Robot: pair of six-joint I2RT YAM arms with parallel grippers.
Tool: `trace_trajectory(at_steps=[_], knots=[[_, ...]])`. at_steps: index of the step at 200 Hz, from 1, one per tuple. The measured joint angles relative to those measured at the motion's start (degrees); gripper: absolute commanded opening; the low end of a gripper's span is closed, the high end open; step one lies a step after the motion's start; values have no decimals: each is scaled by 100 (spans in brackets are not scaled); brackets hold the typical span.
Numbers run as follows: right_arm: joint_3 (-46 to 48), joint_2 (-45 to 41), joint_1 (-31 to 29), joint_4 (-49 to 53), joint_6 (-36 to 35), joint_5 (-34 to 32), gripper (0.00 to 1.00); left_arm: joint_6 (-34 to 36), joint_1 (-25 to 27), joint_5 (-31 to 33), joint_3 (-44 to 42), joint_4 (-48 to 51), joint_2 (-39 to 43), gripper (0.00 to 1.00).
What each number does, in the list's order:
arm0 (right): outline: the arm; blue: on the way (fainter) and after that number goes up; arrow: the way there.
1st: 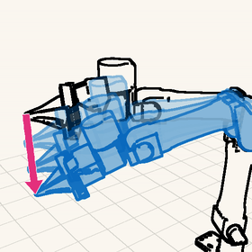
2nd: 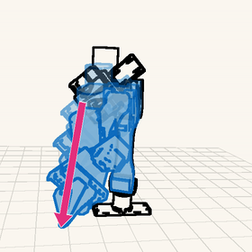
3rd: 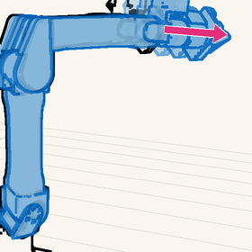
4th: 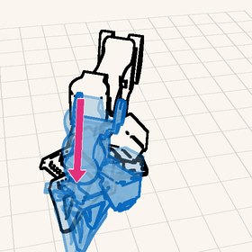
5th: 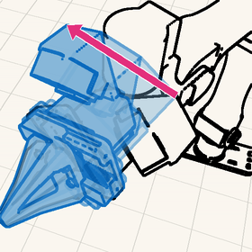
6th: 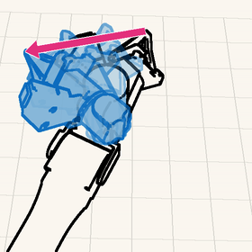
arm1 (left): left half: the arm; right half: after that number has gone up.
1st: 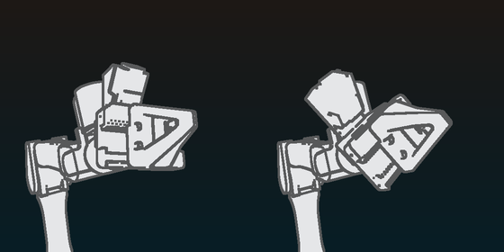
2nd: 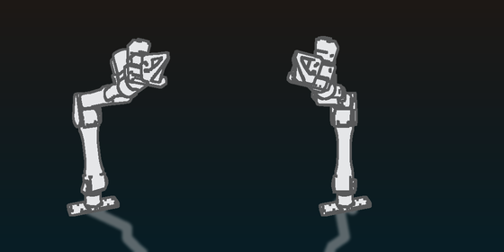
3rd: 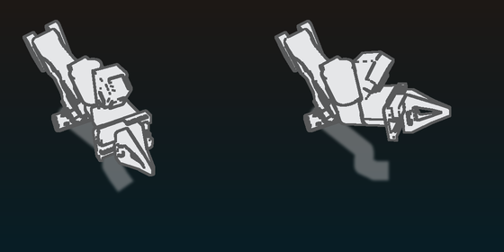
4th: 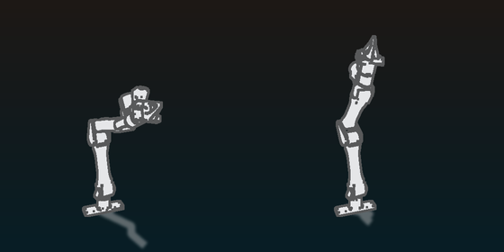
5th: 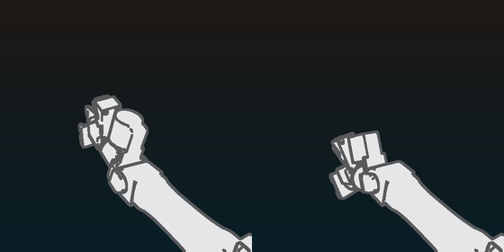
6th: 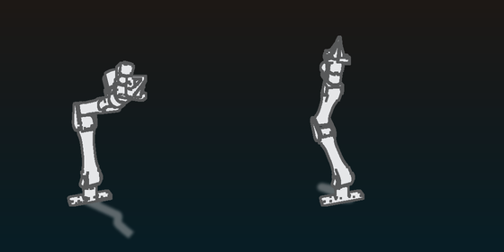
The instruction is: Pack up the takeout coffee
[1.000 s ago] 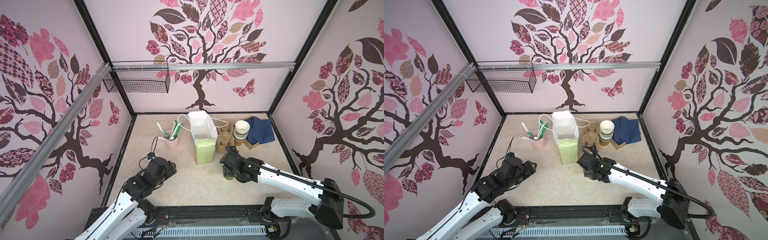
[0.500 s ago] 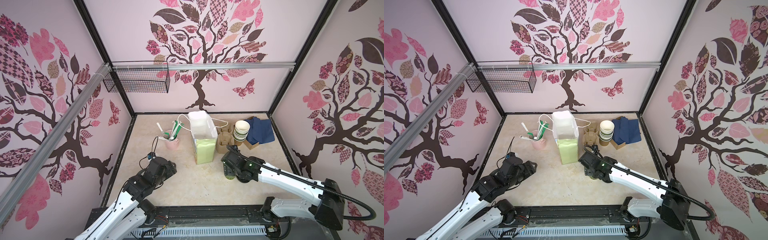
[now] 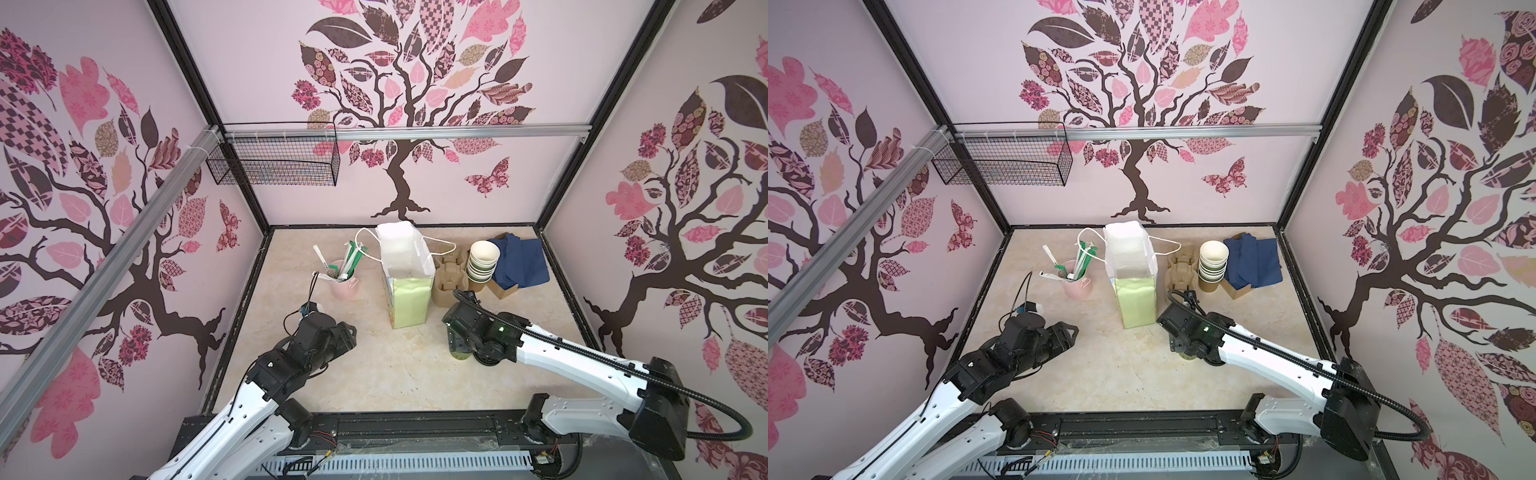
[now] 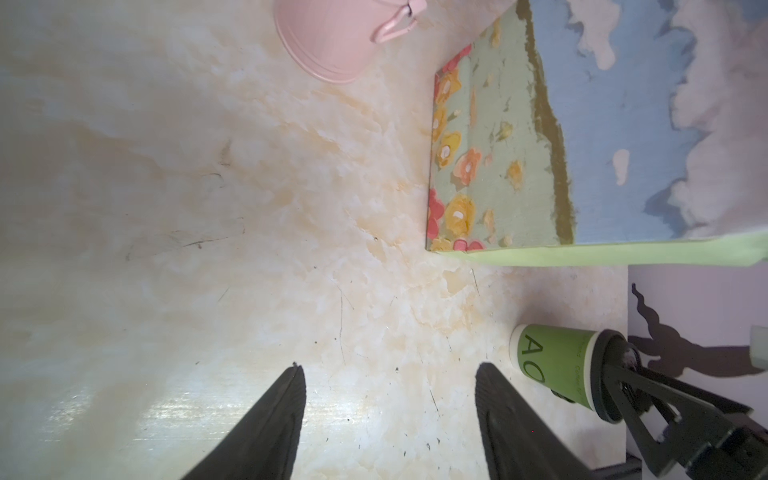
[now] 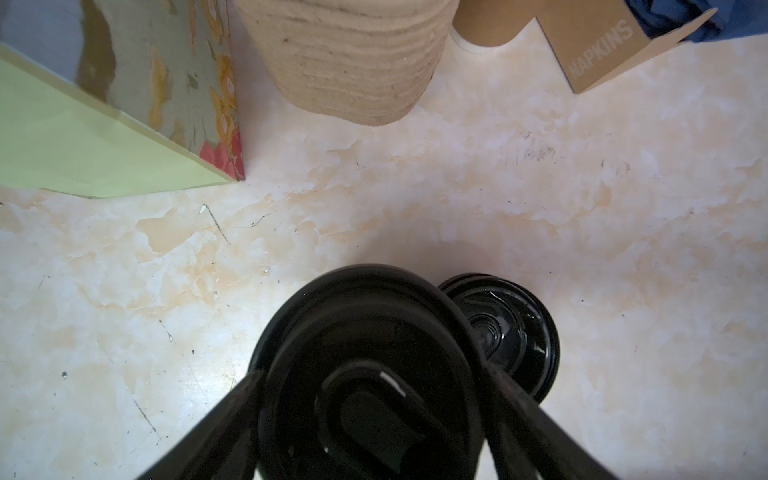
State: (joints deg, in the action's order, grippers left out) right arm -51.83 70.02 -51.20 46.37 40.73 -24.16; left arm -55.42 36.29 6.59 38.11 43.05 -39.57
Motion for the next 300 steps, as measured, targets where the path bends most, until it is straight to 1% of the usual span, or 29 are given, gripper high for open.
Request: trace_trajectory(at_steps=[19,41,65,116,130,162,197,248,300], knots=[[-28,0,2,66,9,46,83,186,0,-315,0,-238,-96,61],[-39,0,2,111,48,83,84,328,85,-570,0,-494,-214,60],[-74,0,2,166,94,105,85,431,398,-614,-22,-723,-258,58],[-282,0,2,256,149,144,86,466,846,-699,-225,-1318,-393,56],[-293,0,2,260,153,149,85,463,962,-758,-297,-1521,-474,56],[-289,7,2,203,155,282,81,455,988,-914,-511,-1958,-592,54],[-284,48,2,68,164,498,80,457,1025,-1075,-546,-2264,-750,52],[-289,190,2,44,144,649,84,450,1222,-1198,-610,-2704,-1049,50],[-382,192,2,74,127,662,89,450,1237,-1202,-610,-2835,-1097,50]])
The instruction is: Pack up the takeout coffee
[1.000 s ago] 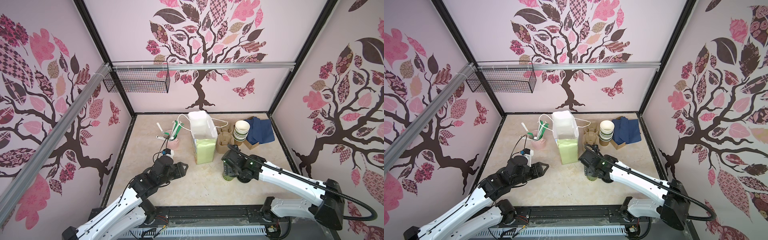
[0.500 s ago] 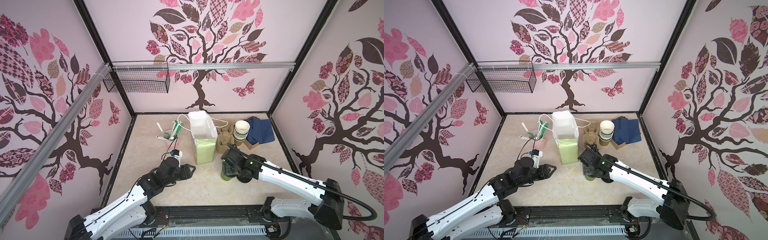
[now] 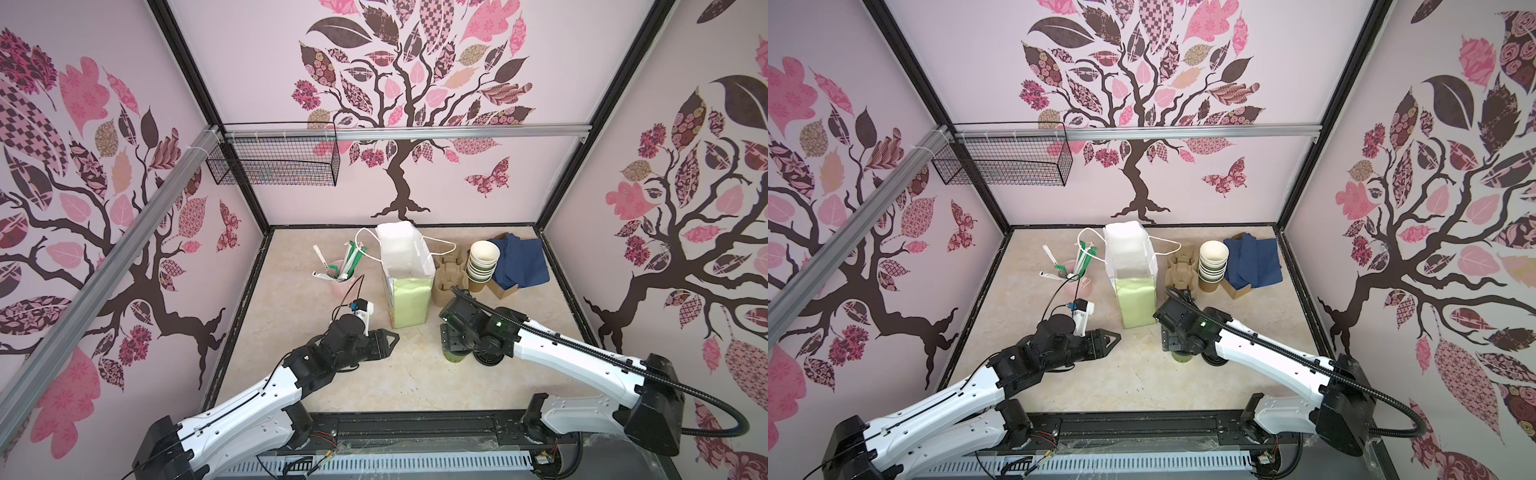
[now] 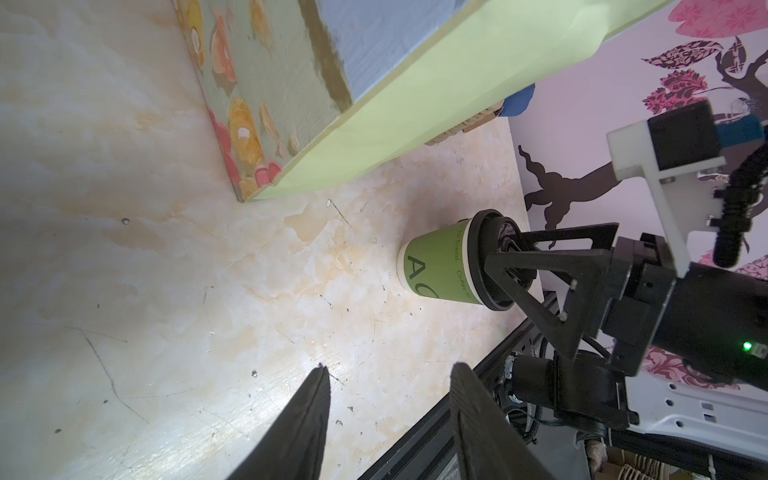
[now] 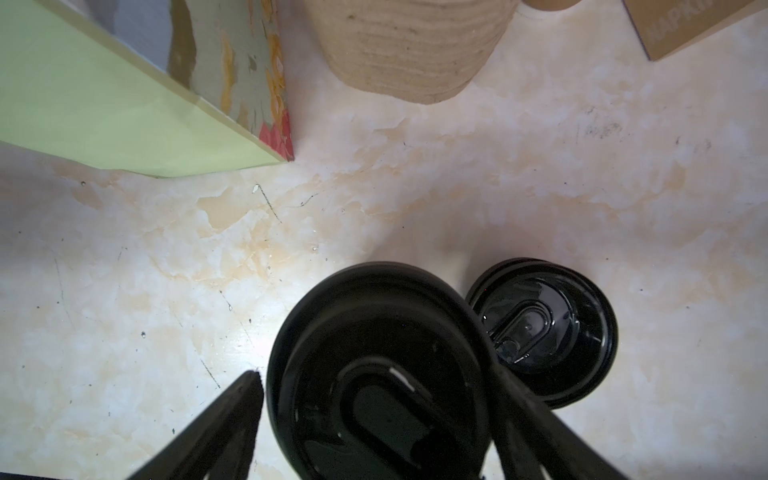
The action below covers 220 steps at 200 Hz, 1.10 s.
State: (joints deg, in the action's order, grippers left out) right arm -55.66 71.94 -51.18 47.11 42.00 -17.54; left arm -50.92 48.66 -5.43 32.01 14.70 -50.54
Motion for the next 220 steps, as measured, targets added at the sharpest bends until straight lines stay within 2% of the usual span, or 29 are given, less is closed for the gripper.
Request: trace_trajectory(at_steps=[29,146,220], knots=[[-229,0,0,72,-59,-22,99,2,2,24,0,-2,37,51],[-275,529,0,501,-367,144,100,42,2,299,0,146,192,52],[-120,540,7,461,-343,70,99,92,2,385,0,212,136,52]])
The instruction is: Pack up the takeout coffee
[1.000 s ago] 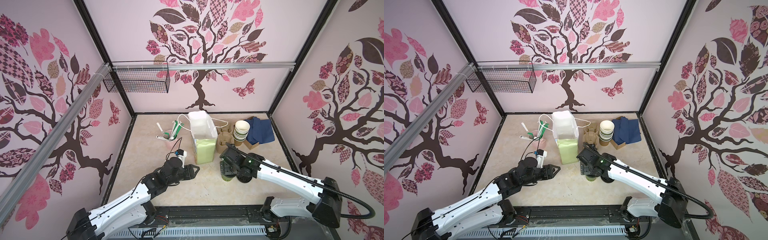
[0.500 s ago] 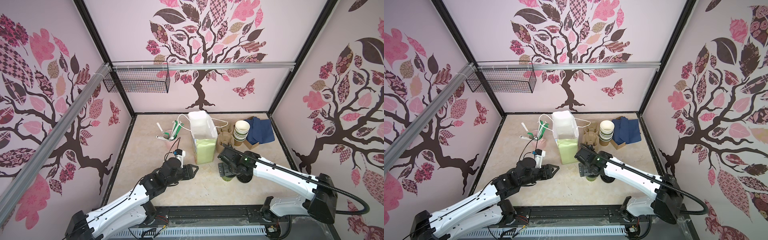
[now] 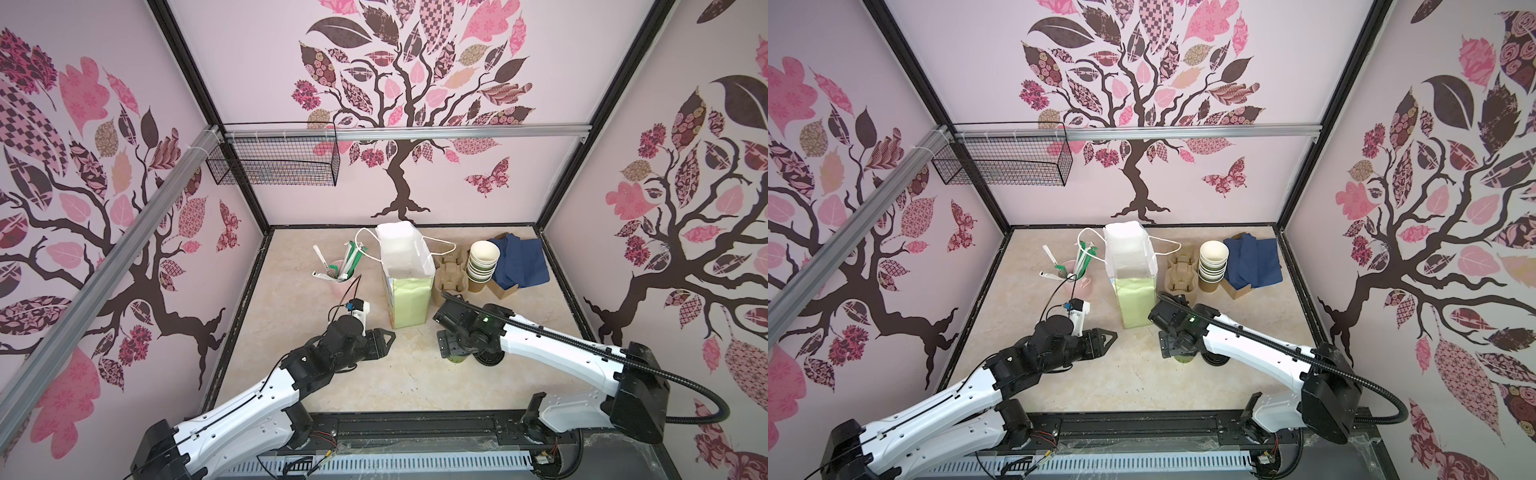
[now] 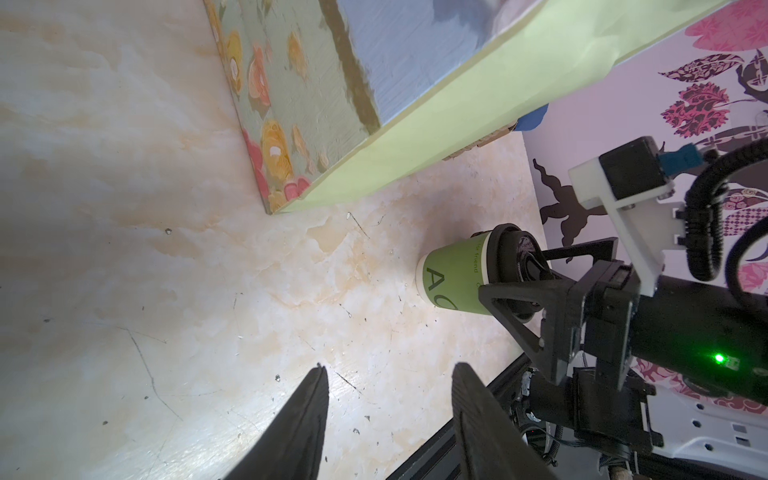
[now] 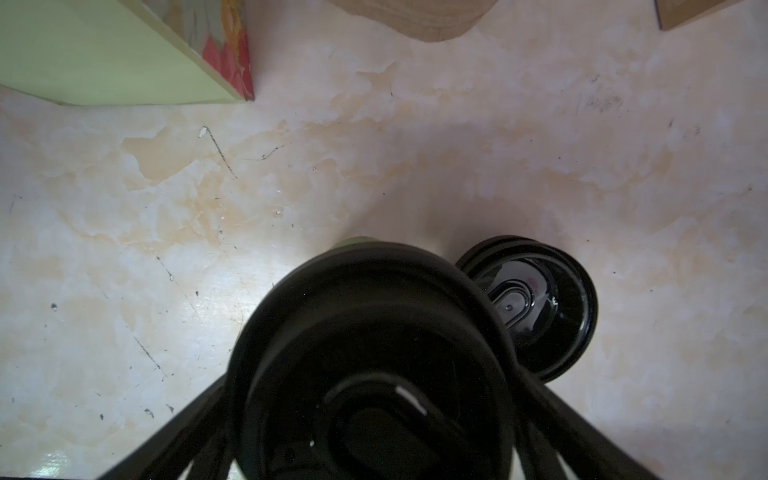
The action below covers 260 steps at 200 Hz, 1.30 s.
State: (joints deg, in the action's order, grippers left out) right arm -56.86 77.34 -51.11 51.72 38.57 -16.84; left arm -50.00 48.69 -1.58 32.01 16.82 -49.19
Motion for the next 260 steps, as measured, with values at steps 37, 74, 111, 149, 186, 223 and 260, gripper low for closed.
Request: trace_trajectory(at_steps=[37,74,111,149,186,223,260], knots=[[33,0,234,-59,-68,-52,98,31,-4,4,0,70,-2,52],[192,-15,699,-240,-293,-85,98,33,-42,37,0,219,101,52],[369,-15,1287,-321,-592,-55,98,33,-118,52,0,304,258,52],[367,-15,1578,-437,-833,39,98,35,-205,50,0,396,323,52],[363,-15,1578,-479,-903,297,100,35,-271,48,-24,485,369,51],[289,-15,1578,-457,-905,387,100,39,-330,44,-24,511,374,51],[116,-15,1578,-437,-903,337,100,50,-356,37,-24,518,374,51]])
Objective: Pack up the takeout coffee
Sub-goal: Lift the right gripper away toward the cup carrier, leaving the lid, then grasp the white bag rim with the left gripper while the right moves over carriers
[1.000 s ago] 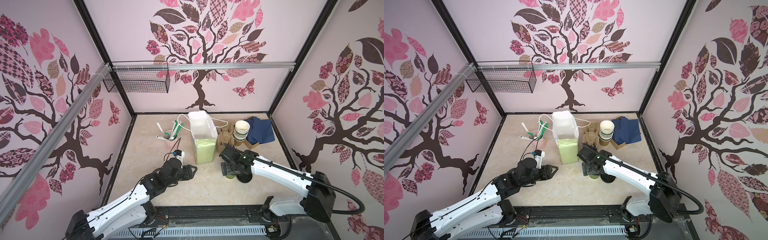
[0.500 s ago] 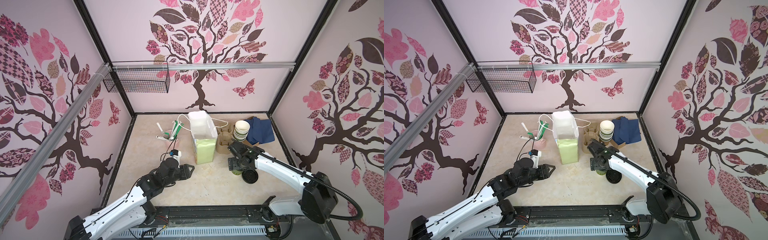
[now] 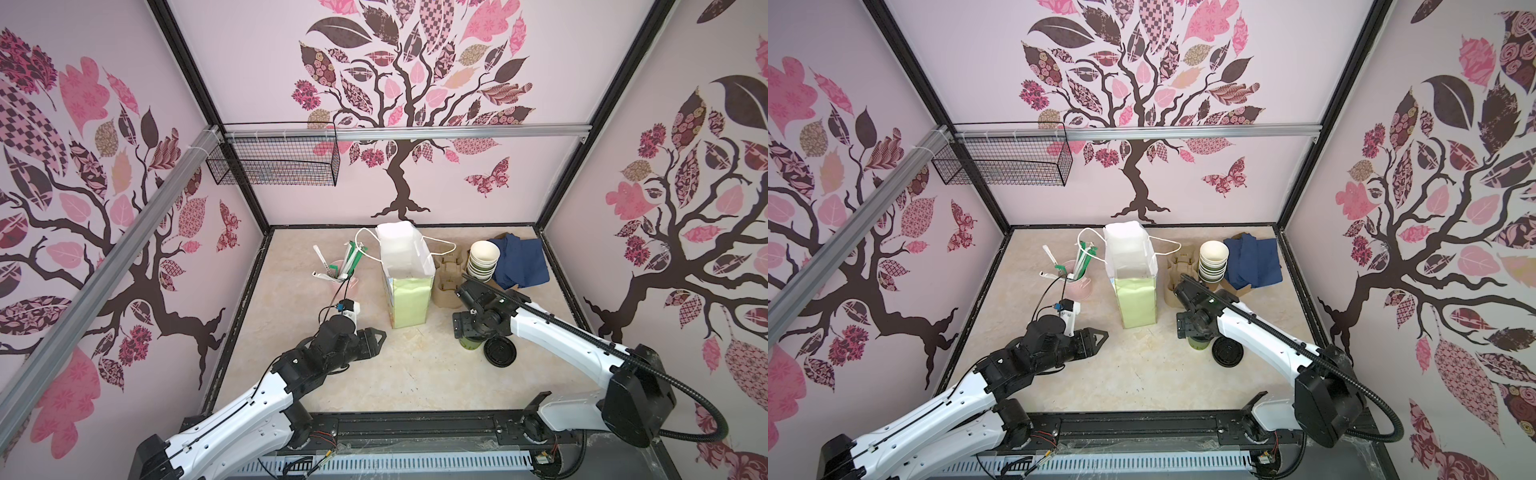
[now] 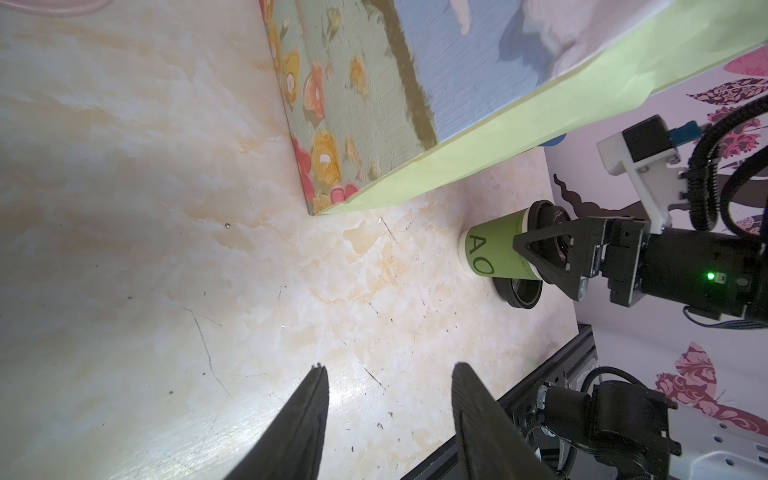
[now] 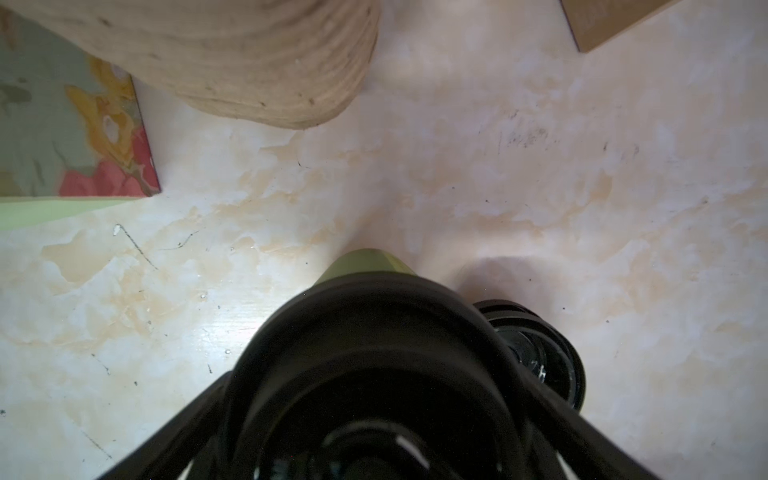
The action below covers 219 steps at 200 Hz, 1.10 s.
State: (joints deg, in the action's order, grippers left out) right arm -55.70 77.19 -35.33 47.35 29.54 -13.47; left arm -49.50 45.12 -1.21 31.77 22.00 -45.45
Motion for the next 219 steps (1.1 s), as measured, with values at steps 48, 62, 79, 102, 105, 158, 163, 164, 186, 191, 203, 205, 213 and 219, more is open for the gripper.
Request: trace_trajectory(at_steps=[48,62,79,102,105,158,163,164,186,191,203,205,213,219], knots=[[-57,0,0,85,-2,-70,100,15,-50,-22,0,37,0,51],[-136,0,0,151,-2,-92,100,24,-76,-28,0,61,11,52],[-262,0,0,170,-4,-118,100,28,-98,-39,0,90,46,51],[-363,-4,0,181,-20,-125,100,42,-125,-46,0,127,66,51],[-367,-4,0,186,-22,-127,100,44,-129,-46,0,133,66,51],[-623,-98,0,461,-22,-125,100,55,-184,-39,7,267,107,52],[-715,-131,0,492,-24,-125,100,55,-192,-35,11,302,125,52],[-743,-144,0,494,-22,-125,100,52,-195,-35,13,306,127,52],[-1314,-337,0,581,-13,-177,95,28,-313,2,240,584,138,53],[-1473,-363,0,603,0,-199,93,22,-348,13,337,654,127,54],[-1834,-402,0,645,35,-247,91,15,-424,87,647,807,81,55],[-1886,-407,0,643,48,-254,91,13,-435,103,710,828,70,56],[-2065,-409,0,645,105,-280,90,24,-461,164,957,887,15,57],[-2181,-404,0,643,160,-295,90,22,-468,212,1141,938,-28,58]])
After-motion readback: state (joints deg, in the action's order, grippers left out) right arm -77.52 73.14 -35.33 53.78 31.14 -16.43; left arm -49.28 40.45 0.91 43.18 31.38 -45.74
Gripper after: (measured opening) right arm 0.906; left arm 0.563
